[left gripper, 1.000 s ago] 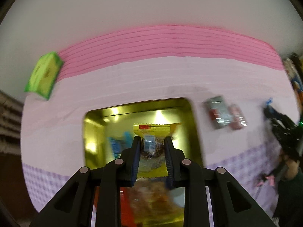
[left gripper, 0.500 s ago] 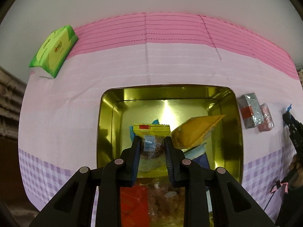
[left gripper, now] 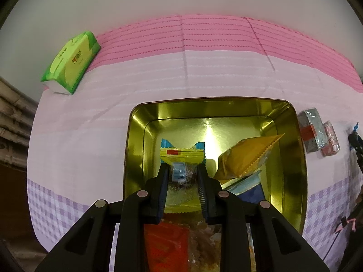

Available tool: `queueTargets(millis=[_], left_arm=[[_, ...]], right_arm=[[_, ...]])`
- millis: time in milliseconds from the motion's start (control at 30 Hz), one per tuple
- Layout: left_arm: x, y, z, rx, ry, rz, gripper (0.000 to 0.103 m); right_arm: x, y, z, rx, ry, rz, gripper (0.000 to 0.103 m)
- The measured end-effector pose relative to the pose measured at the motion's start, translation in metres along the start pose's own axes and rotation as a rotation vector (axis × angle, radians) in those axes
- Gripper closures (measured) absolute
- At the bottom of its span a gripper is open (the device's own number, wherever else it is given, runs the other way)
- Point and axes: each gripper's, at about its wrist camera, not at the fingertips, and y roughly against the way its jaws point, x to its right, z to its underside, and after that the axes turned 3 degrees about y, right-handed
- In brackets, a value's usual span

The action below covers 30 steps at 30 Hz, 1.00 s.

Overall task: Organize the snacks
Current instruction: 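Carry the yellow candy over the tin with the left gripper and release, then carry the blue candy into the tin with the right gripper and release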

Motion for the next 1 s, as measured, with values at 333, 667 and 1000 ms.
queueTargets(millis=[333, 667, 1000], left_arm=[[-0.003, 0.001, 0.003, 0.012, 0.014, -0.002, 0.076], [-0.006, 0.014, 0.012, 0.052, 0.018, -0.001, 0.059], [-0.006, 0.051, 0.035, 0.183, 0.045, -0.064, 0.057]], right_arm=[[-0.001, 0.000, 0.000, 0.000, 0.009, 0.011, 0.076], [-0.002, -0.001, 0.001, -0.001, 0.009, 0.023, 0.073], [-0.001, -0.001, 0.001, -0.001, 0.009, 0.023, 0.073]])
